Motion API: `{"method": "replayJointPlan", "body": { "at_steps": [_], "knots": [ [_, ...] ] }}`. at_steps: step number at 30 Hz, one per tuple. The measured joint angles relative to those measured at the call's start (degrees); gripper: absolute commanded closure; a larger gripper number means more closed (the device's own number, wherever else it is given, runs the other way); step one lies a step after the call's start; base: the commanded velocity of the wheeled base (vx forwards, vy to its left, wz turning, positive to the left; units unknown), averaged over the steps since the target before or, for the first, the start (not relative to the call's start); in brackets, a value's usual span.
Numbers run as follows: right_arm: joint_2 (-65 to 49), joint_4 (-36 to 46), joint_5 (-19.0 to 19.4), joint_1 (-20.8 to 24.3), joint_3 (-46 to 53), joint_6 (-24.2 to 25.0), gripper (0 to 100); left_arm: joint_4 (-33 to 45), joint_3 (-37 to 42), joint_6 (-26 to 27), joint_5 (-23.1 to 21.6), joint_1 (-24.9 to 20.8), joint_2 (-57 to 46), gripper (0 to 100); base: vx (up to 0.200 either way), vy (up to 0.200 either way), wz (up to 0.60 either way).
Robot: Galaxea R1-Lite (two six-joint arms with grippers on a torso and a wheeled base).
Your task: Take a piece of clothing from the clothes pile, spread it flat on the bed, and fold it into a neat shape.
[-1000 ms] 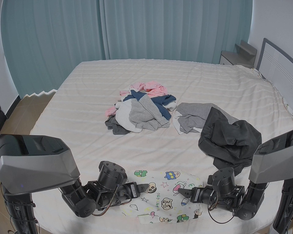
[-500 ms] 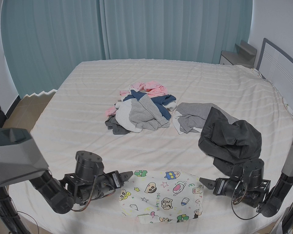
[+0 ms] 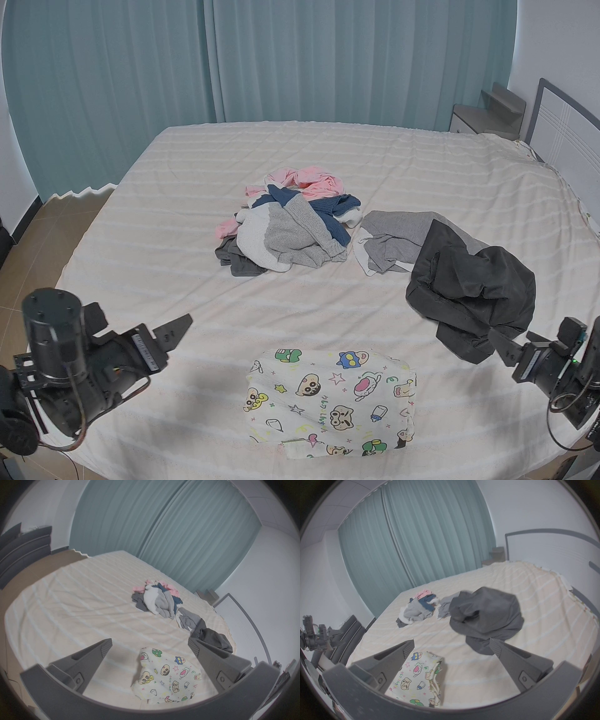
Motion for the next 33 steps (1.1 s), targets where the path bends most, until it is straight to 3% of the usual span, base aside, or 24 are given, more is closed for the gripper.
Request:
{"method": "replayJointPlan", "body": {
  "at_steps": [6, 13, 18, 23, 29, 33],
  "knots": [
    [-15.93, 11.0, -1.5, -4.61, 0.43, -2.82, 0, 13.14, 0.77, 1.69, 4.08, 1.76, -16.51, 0, 0.0, 0.0, 0.0],
    [-33.18, 25.33, -0.27, -12.58, 0.33, -6.06, 0, 27.21, 1.16, 5.64, 7.58, 7.88, -36.5, 0, 0.0, 0.0, 0.0],
    [-46.42, 39.39, 4.17, -19.63, 0.43, -9.83, 0, 36.32, 2.27, 8.98, 10.62, 13.45, -50.05, 0, 0.0, 0.0, 0.0],
    [-59.34, 51.99, 11.75, -26.32, 0.49, -12.95, 0, 41.92, 5.79, 14.73, 13.64, 22.14, -62.73, 0, 0.0, 0.0, 0.0],
    [-67.47, 55.26, 17.99, -30.28, 0.49, -16.4, 0, 42.25, 10.19, 26.17, 16.4, 30.67, -72.08, 0, 0.0, 0.0, 0.0],
    [-69.49, 55.81, 21.35, -31.28, 0.49, -16.59, 0, 40.25, 13.86, 27.82, 11.72, 32.35, -75.45, 0, 0.0, 0.0, 0.0]
  ]
}}
